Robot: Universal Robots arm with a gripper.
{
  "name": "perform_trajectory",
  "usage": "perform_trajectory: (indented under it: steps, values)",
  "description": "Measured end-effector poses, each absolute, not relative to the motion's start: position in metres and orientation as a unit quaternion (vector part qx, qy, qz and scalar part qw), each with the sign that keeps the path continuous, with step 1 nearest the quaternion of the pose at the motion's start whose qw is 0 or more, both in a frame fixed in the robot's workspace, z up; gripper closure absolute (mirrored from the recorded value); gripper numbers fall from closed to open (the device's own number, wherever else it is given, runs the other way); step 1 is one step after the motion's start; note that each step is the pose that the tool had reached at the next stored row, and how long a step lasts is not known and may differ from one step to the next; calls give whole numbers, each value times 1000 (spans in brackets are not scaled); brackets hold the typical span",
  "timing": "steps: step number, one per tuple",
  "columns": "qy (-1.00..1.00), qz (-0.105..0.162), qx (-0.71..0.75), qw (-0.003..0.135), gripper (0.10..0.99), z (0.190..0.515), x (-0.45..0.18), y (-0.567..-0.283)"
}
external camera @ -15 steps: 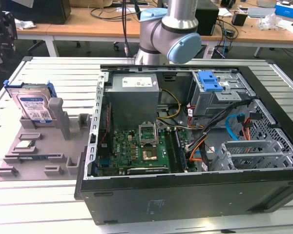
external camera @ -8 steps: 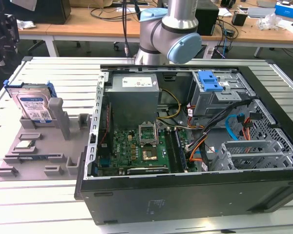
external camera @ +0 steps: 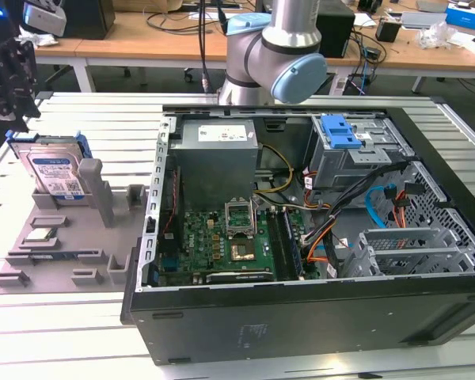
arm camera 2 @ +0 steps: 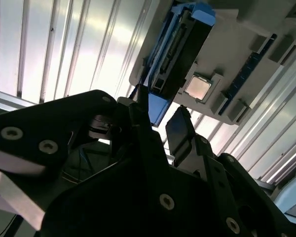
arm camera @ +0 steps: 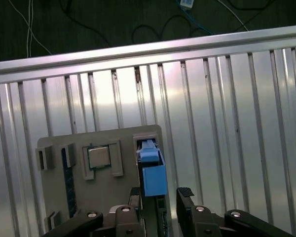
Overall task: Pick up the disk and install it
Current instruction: 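Pick up the disk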
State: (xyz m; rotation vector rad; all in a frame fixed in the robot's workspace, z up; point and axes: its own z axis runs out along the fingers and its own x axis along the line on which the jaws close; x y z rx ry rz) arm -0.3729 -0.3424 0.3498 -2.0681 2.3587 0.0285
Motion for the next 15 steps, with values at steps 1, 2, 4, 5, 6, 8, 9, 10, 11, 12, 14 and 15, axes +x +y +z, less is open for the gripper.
perform_trajectory:
  steps: [1, 2, 4, 5, 6, 8, 9, 10, 11, 12, 14, 15]
  values:
    - [752, 9, -659, 2, 663, 338, -373, -342]
    - [752, 9, -659, 2, 663, 332, -373, -343]
    - [752, 9, -659, 2, 663, 330, -373, -343]
    - [752, 9, -659, 2, 663, 329, -373, -343]
    - [752, 9, -659, 2, 663, 328, -373, -343]
    - [752, 9, -659, 2, 663, 327, -373, -344]
    - [752, 9, -659, 2, 663, 327, -373, -344]
    - [752, 9, -659, 2, 663, 327, -373, -344]
    - [752, 9, -659, 2, 663, 327, -373, -344]
    - [752, 9, -660, 3, 663, 328, -373, -343]
    - [751, 9, -660, 2, 663, 333, -373, -343]
    - [751, 9, -660, 2, 663, 335, -373, -343]
